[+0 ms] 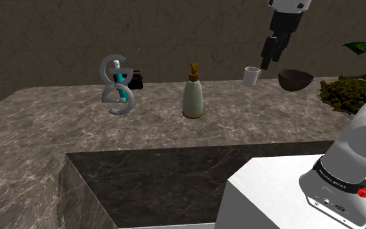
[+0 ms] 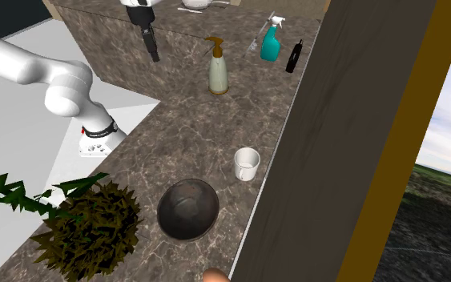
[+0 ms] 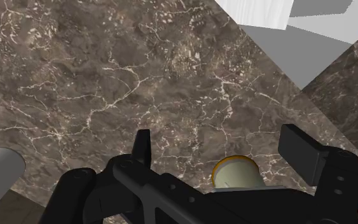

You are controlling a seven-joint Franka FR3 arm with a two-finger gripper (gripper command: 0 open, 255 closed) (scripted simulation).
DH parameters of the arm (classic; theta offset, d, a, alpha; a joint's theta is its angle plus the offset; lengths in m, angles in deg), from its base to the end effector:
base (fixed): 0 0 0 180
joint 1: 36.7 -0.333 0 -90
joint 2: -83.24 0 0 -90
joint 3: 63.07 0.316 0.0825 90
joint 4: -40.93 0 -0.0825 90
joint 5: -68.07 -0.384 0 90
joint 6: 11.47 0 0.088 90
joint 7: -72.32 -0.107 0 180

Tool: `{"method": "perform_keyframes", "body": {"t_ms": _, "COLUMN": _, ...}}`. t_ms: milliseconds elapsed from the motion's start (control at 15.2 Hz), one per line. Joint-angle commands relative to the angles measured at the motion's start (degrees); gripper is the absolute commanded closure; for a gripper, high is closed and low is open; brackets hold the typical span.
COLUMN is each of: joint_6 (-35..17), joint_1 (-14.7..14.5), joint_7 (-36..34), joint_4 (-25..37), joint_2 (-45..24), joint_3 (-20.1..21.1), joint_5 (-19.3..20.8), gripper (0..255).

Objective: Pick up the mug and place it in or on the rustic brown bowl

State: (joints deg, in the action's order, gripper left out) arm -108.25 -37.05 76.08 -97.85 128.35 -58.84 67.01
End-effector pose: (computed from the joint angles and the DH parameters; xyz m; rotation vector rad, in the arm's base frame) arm 0.3155 0.0326 0.5693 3.1005 0.1918 0.0821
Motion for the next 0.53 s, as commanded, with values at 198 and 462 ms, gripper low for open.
{"method": "perform_keyframes", "body": {"t_ms": 198, "joint_6": -4.0, "joint_1": 1.5, "joint_7": 2.1, "joint_4": 0.1, "joint_2": -4.1, "joint_3": -2.3, "joint_5": 1.7, "gripper": 0}}
{"method": "perform_keyframes", "body": {"t_ms": 462, "joint_6": -9.2, "joint_1": 3.3, "joint_7": 4.8, "joint_4": 1.1, "joint_2": -10.2, "joint_3": -5.3, "joint_5": 3.5, "gripper": 0}}
